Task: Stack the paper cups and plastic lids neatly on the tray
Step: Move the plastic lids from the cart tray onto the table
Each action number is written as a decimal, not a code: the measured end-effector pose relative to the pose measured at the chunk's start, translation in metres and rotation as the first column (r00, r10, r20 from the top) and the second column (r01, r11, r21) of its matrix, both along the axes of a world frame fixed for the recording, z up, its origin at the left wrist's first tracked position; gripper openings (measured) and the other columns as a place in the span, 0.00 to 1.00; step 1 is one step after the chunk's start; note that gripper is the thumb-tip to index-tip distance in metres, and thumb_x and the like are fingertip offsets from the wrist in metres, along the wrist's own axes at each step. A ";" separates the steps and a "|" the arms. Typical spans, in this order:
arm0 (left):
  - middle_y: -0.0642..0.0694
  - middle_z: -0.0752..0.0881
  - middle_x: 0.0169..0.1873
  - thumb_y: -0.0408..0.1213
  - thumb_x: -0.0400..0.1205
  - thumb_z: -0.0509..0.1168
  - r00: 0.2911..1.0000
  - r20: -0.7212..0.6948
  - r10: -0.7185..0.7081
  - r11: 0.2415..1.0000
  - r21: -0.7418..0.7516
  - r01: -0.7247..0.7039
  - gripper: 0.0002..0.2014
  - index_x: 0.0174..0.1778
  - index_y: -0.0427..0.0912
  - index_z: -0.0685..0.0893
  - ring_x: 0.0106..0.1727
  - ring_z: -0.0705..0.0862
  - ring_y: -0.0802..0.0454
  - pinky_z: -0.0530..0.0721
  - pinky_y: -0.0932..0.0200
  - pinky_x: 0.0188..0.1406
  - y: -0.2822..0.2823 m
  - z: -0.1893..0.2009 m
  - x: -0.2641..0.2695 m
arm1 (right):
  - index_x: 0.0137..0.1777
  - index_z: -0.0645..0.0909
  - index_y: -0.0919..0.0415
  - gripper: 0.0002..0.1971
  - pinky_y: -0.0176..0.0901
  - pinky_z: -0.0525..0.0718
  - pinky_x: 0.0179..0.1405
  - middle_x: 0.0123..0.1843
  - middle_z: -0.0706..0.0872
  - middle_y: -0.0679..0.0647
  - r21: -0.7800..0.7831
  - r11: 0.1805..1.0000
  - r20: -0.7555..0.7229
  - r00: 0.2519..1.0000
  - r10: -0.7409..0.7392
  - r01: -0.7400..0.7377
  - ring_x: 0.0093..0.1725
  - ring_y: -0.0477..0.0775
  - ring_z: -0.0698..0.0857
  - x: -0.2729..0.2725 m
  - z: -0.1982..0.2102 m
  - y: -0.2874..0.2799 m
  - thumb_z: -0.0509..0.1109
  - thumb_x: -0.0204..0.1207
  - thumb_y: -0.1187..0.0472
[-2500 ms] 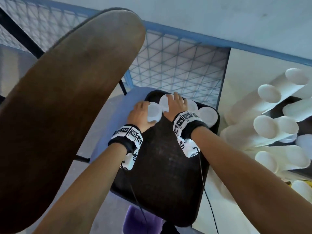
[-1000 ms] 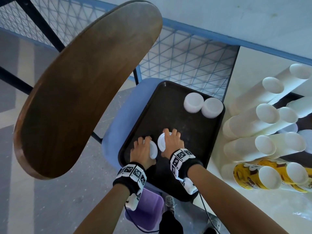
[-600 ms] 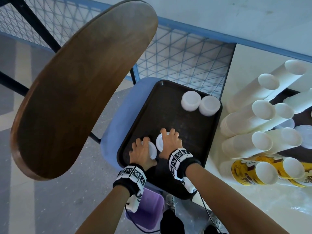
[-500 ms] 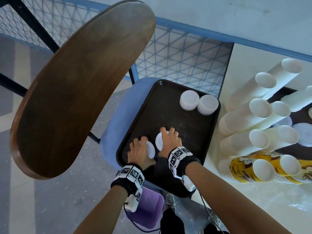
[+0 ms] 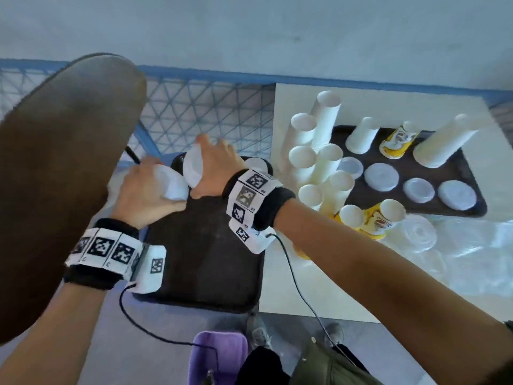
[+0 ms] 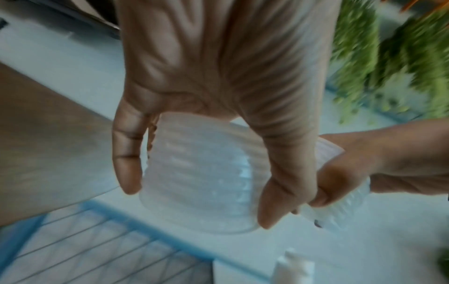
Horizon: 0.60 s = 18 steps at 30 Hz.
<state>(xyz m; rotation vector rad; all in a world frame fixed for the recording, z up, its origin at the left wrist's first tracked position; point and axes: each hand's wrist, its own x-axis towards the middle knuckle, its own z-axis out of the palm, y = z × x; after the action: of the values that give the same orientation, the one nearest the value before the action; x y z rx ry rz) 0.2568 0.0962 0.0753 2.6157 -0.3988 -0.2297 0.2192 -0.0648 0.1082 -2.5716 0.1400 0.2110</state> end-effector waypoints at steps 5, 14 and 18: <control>0.36 0.76 0.58 0.48 0.54 0.80 0.984 0.076 -0.160 0.985 -0.059 0.164 0.46 0.66 0.40 0.69 0.59 0.77 0.37 0.76 0.44 0.57 -0.096 0.071 -0.014 | 0.75 0.56 0.59 0.49 0.51 0.76 0.58 0.66 0.68 0.64 -0.047 0.989 0.142 0.981 -0.136 0.144 0.66 0.67 0.74 -0.044 0.057 -0.093 0.81 0.57 0.53; 0.42 0.75 0.59 0.39 0.59 0.81 0.841 0.195 -0.505 0.846 -0.081 0.527 0.40 0.65 0.40 0.69 0.59 0.75 0.44 0.69 0.57 0.48 -0.318 0.092 -0.113 | 0.71 0.60 0.59 0.45 0.50 0.77 0.53 0.65 0.70 0.64 -0.089 0.860 0.152 0.861 -0.486 0.502 0.63 0.67 0.76 -0.185 0.062 -0.318 0.81 0.57 0.54; 0.41 0.75 0.58 0.44 0.56 0.80 0.770 0.145 -0.622 0.765 -0.097 0.636 0.42 0.64 0.42 0.68 0.58 0.75 0.42 0.72 0.53 0.49 -0.413 0.067 -0.171 | 0.71 0.60 0.60 0.47 0.56 0.76 0.60 0.66 0.70 0.65 -0.134 0.800 0.064 0.811 -0.581 0.584 0.64 0.69 0.75 -0.253 0.026 -0.409 0.83 0.56 0.54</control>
<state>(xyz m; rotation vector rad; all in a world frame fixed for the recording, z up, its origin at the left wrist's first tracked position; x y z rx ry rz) 0.0856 -0.3166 0.1422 2.2660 -1.2906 -0.2699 -0.0337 -0.4738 0.1342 -2.5309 0.9606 -0.0646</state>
